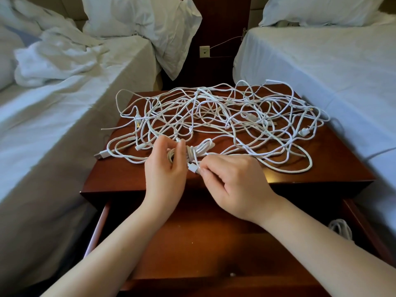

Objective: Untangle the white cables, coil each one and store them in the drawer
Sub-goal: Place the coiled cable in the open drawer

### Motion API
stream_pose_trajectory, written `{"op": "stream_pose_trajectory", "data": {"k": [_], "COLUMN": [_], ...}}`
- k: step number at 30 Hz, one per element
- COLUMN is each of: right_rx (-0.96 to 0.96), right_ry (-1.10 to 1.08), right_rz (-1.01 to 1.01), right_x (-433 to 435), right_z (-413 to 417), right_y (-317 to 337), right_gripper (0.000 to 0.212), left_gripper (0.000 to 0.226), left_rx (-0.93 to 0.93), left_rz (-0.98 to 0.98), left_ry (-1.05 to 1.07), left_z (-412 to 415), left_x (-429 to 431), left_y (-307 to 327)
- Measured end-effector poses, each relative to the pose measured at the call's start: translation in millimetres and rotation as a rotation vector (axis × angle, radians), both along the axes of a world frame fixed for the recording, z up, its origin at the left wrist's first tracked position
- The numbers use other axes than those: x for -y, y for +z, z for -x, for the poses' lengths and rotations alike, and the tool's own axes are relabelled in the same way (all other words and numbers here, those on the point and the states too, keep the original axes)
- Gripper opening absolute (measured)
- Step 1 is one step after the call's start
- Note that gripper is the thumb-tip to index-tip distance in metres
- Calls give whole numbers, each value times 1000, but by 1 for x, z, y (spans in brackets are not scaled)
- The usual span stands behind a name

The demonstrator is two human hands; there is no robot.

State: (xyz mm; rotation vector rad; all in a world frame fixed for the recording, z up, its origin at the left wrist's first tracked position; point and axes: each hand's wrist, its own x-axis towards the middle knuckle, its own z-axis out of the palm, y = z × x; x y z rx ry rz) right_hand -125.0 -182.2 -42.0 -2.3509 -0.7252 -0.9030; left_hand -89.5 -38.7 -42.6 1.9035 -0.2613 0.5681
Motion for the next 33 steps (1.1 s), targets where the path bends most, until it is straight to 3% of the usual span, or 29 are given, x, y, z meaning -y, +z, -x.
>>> {"op": "stream_pose_trajectory", "data": {"k": [4, 10, 15, 20, 23, 26, 31, 33], "right_rx": [-52, -364, -373, -267, -266, -214, -226, -242], "right_ry": [-7, 69, 114, 14, -8, 17, 38, 38], "right_rz": [-28, -441, -577, -484, -465, -299, -226, -245], "right_x": [-2, 9, 17, 19, 19, 21, 23, 22], "right_z": [-6, -14, -15, -16, -14, -14, -17, -17], "right_y": [-9, -7, 1, -1, -1, -2, -5, -6], "right_gripper": [23, 11, 9, 13, 34, 49, 39, 36], "left_gripper": [25, 26, 27, 34, 31, 32, 34, 41], "left_rx": [-57, -227, -383, -495, -548, -620, -663, -561], "left_rz": [173, 404, 496, 431, 373, 324, 208, 90], "left_ry": [-90, -330, -596, -574, -567, -557, -492, -439], "left_z": [0, 1, 3, 0, -2, -2, -3, -1], "left_x": [-1, -1, -4, -4, -6, -7, -7, -6], "left_y": [2, 8, 16, 18, 18, 20, 20, 19]}}
